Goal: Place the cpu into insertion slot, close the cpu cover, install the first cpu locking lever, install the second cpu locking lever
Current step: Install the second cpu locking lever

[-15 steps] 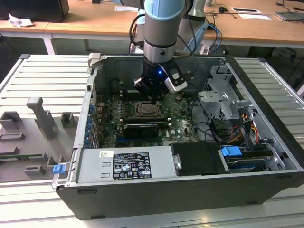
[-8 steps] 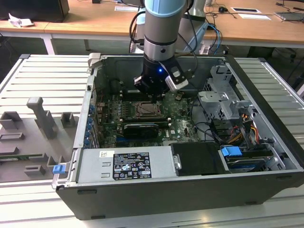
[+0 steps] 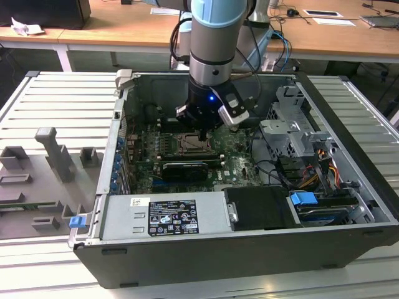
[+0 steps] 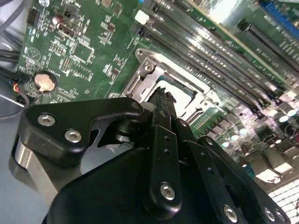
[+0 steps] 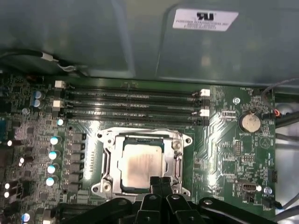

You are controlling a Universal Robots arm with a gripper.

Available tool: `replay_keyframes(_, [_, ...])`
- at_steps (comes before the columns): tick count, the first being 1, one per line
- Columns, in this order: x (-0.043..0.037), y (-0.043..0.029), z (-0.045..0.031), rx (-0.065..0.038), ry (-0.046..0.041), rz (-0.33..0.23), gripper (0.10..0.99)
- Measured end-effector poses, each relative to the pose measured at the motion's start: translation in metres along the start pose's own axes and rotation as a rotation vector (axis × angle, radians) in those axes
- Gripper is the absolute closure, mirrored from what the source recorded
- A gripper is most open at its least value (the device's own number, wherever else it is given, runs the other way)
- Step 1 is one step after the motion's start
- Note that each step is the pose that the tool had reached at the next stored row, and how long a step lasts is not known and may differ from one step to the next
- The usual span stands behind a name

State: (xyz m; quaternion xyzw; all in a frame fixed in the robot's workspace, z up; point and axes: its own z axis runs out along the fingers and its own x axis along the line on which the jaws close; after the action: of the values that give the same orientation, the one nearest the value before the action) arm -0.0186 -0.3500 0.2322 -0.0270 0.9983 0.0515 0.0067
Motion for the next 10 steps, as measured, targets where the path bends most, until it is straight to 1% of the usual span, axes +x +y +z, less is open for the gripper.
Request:
replay_keyframes(2, [0.0001, -0.0026, -0.0003, 0.000, 0.0019, 0.000, 0.980])
replay_keyframes(3, [0.0003, -0.0051, -0.0006, -0.001, 0.0024, 0.000, 0.980])
replay_keyframes(5, [0.0003, -0.0053, -0.0038, -0.001, 0.0035, 0.000, 0.980])
replay_keyframes(7, [0.0003, -0.0066, -0.0040, -0.001, 0.0035, 0.000, 0.980])
replay_keyframes(10, [0.0006, -0.0107, -0.0045, -0.001, 0.0035, 0.000, 0.980])
